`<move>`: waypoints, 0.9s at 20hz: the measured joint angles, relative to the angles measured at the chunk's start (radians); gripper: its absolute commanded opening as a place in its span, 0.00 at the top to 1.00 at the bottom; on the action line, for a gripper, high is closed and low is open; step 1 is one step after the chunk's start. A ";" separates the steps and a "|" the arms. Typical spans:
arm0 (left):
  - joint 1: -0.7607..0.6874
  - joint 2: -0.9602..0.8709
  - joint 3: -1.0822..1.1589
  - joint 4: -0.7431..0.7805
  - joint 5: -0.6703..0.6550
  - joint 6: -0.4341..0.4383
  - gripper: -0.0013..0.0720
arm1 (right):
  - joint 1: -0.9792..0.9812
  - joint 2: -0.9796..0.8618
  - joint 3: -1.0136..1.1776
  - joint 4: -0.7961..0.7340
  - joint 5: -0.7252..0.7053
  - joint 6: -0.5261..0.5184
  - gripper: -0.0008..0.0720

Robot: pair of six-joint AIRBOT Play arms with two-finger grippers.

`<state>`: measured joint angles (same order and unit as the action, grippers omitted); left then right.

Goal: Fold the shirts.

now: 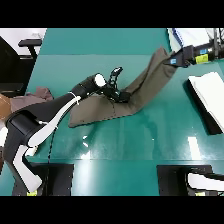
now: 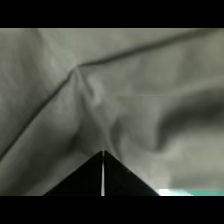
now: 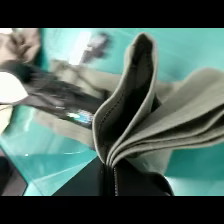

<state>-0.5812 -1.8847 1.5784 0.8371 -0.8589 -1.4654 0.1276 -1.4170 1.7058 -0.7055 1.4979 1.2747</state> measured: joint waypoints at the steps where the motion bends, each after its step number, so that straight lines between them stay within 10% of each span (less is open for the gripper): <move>1: -0.002 -0.005 0.003 0.003 0.000 -0.001 0.95 | 0.032 0.003 0.021 0.004 -0.005 0.007 0.97; 16: 0.370 0.339 0.107 0.204 -0.169 -0.002 0.95 | 0.523 -0.119 0.085 0.008 -0.219 0.005 0.95; 18: 0.453 0.444 0.110 0.255 -0.182 0.000 0.95 | 0.631 -0.193 0.108 0.009 -0.290 -0.025 0.41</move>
<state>-0.1280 -1.4406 1.6886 1.0920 -1.0412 -1.4658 0.7589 -1.6104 1.8141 -0.6968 1.2079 1.2495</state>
